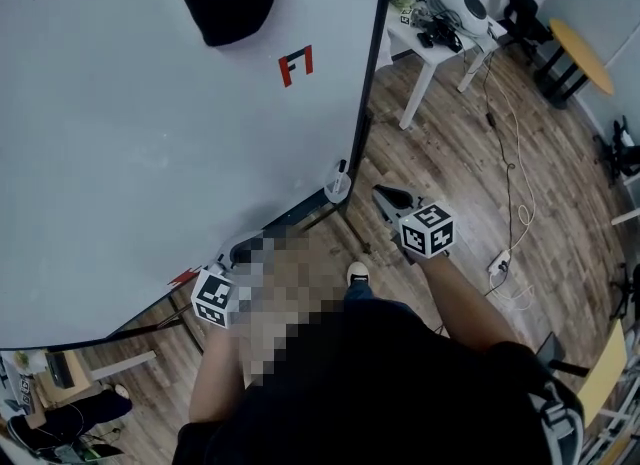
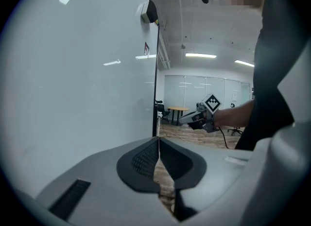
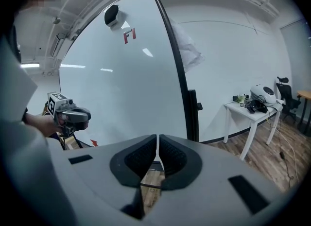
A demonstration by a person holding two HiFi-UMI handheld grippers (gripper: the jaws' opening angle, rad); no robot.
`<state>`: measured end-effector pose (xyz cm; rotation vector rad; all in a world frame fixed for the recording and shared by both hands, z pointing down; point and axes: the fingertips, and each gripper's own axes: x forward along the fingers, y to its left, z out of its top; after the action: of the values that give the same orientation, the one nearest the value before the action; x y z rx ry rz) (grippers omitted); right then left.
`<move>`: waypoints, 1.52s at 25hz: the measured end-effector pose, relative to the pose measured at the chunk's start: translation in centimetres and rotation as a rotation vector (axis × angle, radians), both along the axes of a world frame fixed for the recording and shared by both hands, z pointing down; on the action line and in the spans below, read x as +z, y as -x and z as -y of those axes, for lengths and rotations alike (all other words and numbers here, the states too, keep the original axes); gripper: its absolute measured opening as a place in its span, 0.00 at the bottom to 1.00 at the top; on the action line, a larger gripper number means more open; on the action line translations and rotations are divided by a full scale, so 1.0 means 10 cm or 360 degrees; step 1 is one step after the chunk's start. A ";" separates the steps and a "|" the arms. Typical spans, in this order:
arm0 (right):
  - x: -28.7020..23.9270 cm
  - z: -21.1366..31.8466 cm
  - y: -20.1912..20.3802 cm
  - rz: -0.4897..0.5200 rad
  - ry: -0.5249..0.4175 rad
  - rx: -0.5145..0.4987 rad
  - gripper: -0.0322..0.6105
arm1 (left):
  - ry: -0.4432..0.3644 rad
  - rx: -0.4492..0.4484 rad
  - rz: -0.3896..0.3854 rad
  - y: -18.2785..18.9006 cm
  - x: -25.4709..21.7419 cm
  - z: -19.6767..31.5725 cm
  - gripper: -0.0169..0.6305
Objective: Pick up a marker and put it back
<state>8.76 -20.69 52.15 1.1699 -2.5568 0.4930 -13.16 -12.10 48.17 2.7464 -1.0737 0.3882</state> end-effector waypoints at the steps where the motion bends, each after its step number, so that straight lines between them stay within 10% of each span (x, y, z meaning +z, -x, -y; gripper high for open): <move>1: 0.03 0.04 0.00 -0.0004 0.0006 -0.0009 0.07 | 0.0009 -0.0007 0.0002 -0.01 0.02 0.01 0.05; 38: 1.47 1.19 0.34 -0.0175 0.0330 -0.0170 0.21 | 0.0338 -0.0120 0.0015 -0.15 0.83 0.44 0.05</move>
<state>5.31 -32.61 66.88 0.9563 -2.3932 0.6328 -11.64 -16.48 56.46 2.5132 -1.0680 0.4753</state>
